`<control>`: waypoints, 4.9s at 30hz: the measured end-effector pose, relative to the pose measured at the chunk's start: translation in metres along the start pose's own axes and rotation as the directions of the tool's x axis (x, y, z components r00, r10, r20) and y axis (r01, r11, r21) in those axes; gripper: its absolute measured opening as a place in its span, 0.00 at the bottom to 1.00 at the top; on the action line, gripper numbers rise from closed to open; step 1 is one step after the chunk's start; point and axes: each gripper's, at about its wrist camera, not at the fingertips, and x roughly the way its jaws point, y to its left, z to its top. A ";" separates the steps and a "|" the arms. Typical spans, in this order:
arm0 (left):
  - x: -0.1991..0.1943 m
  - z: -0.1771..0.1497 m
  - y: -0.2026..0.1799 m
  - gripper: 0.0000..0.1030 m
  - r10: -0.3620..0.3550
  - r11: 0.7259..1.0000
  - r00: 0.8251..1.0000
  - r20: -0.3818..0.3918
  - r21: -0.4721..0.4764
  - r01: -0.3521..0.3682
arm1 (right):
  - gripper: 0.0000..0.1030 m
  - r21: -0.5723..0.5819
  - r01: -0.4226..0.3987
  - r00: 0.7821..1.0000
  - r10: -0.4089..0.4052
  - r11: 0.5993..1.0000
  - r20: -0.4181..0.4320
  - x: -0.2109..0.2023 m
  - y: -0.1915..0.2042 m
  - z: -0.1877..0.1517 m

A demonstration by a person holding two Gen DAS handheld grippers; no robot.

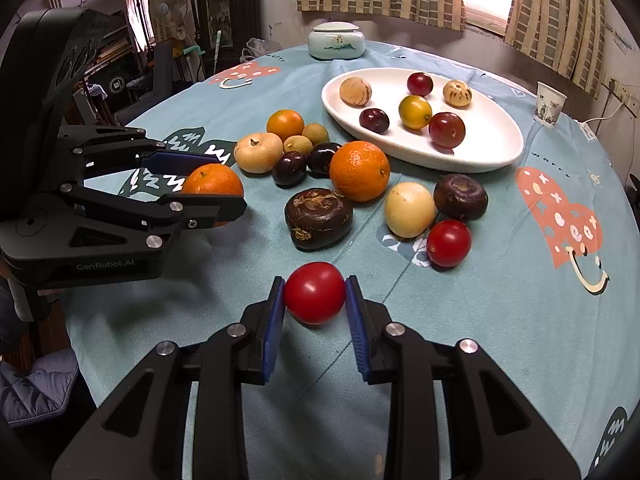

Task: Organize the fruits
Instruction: 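Carry the mandarin and tomato over the white plate and open both grippers, then withdraw both grippers from the plate back to the fruit pile, then grasp a tan pear with the left gripper while the right grasps a red tomato, then carry the pear and tomato onto the white plate and open both grippers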

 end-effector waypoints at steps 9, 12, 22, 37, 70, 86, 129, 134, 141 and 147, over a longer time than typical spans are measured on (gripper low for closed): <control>-0.002 0.006 -0.003 0.44 -0.001 1.000 1.000 0.016 0.014 0.001 | 0.30 -0.007 -0.003 1.000 0.003 1.000 0.000 0.000 -0.001 0.003; 0.000 0.006 -0.002 0.44 -0.004 1.000 1.000 0.005 0.007 0.004 | 0.30 0.000 -0.008 1.000 0.008 1.000 -0.005 0.002 -0.003 0.002; -0.006 0.059 0.018 0.44 -0.013 0.998 0.998 0.069 -0.066 0.018 | 0.30 0.008 0.050 0.994 -0.051 0.999 0.097 -0.022 -0.024 0.040; 0.099 0.166 0.049 0.44 0.043 0.968 0.999 -0.033 -0.244 -0.050 | 0.30 0.235 0.183 0.955 -0.229 0.955 0.190 0.024 -0.118 0.131; -0.012 0.061 0.085 0.75 -0.115 0.984 0.977 0.179 -0.111 0.136 | 0.67 0.121 -0.003 0.972 -0.025 0.993 0.233 -0.023 -0.081 0.057; -0.001 0.037 0.080 0.75 -0.122 0.988 0.985 0.122 -0.082 0.133 | 0.59 0.037 0.078 0.997 -0.078 0.996 0.018 0.021 -0.078 0.022; 0.054 0.026 0.066 0.45 -0.115 0.993 0.993 -0.040 -0.031 0.114 | 0.32 0.070 0.029 0.998 -0.034 0.997 0.061 0.010 -0.085 0.018; 0.036 0.027 0.052 0.45 -0.024 0.999 0.999 0.042 0.021 0.023 | 0.32 0.063 0.031 0.998 -0.034 0.998 0.051 0.013 -0.084 0.018; 0.028 0.029 0.055 0.45 -0.011 1.000 0.998 0.065 0.004 0.011 | 0.32 0.049 0.031 0.999 -0.033 0.998 0.034 0.018 -0.080 0.016; 0.020 0.029 0.060 0.45 -0.028 0.999 0.995 0.094 -0.013 0.029 | 0.32 0.047 0.021 0.999 -0.022 0.999 0.026 0.020 -0.079 0.016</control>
